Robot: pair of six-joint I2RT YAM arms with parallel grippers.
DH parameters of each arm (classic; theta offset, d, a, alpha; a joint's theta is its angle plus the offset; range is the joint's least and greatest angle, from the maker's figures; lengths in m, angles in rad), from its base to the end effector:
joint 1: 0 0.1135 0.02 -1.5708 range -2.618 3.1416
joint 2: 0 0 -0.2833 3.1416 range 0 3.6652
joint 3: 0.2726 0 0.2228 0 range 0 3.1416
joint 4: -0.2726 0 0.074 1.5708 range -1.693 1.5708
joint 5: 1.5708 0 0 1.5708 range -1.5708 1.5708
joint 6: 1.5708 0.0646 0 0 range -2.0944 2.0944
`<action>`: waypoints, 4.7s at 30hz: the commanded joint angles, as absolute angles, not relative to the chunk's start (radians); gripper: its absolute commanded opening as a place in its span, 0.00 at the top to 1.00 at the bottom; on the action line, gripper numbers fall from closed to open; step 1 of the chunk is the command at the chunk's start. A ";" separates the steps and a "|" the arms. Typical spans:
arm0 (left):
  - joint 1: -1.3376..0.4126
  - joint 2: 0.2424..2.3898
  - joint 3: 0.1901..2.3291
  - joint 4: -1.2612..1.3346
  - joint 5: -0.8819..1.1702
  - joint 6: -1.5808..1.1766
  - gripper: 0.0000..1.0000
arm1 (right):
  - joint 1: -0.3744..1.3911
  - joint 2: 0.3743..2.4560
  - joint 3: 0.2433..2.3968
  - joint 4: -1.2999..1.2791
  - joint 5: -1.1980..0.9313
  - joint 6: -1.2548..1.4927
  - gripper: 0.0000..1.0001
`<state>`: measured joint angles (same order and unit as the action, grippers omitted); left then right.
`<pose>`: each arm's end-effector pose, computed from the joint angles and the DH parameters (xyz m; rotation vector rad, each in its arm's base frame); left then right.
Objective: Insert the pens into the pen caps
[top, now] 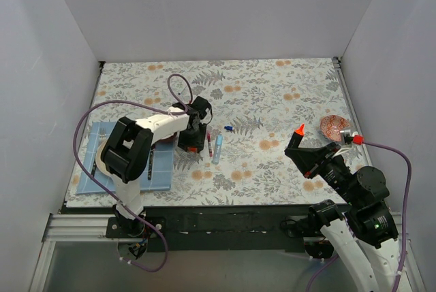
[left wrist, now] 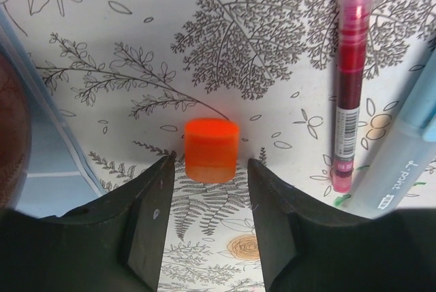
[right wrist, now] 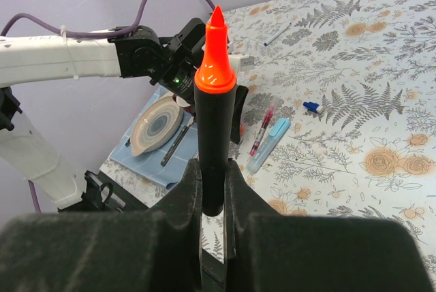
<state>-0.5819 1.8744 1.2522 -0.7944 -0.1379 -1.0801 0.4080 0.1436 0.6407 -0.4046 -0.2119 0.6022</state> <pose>0.2849 -0.1768 0.1712 -0.7390 2.8415 -0.0308 0.0278 0.0268 0.3218 -0.0297 1.5577 0.9655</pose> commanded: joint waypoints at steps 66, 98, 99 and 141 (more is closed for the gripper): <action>-0.609 1.618 1.189 -0.416 0.360 -1.301 1.00 | 0.461 0.504 0.287 0.075 -0.457 0.692 0.99; -0.805 1.479 1.106 -0.198 0.161 -1.480 1.00 | 0.776 0.894 0.357 0.330 -0.202 0.687 0.99; -0.807 1.479 1.106 -0.198 0.161 -1.480 1.00 | 0.784 0.896 0.357 0.330 -0.206 0.689 0.99; -1.003 1.325 1.058 -0.252 0.146 -1.371 0.41 | 0.793 0.798 0.341 0.480 -0.259 0.637 0.99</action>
